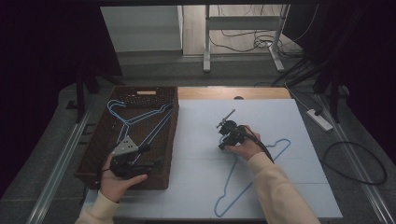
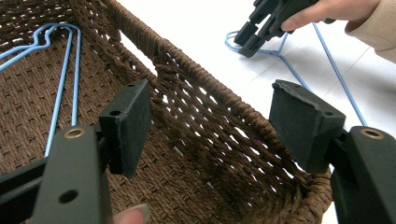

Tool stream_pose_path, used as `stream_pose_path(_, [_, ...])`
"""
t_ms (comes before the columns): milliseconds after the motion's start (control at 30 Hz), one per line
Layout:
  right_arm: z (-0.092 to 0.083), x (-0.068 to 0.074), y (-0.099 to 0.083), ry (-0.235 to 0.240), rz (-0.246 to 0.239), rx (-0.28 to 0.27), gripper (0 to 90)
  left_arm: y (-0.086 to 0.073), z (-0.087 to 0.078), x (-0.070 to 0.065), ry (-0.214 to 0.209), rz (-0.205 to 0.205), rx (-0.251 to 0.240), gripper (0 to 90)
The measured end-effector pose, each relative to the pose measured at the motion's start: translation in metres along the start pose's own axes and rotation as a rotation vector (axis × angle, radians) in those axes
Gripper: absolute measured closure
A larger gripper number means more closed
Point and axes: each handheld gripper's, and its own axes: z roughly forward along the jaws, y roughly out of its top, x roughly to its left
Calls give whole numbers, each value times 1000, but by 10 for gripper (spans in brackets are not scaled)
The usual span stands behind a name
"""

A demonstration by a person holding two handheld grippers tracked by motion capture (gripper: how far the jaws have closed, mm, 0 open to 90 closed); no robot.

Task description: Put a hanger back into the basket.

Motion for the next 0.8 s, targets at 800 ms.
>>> stream_pose_path(800, [-45, 10, -5, -56, 50, -194, 880, 9, 3, -18, -33, 36, -5, 309])
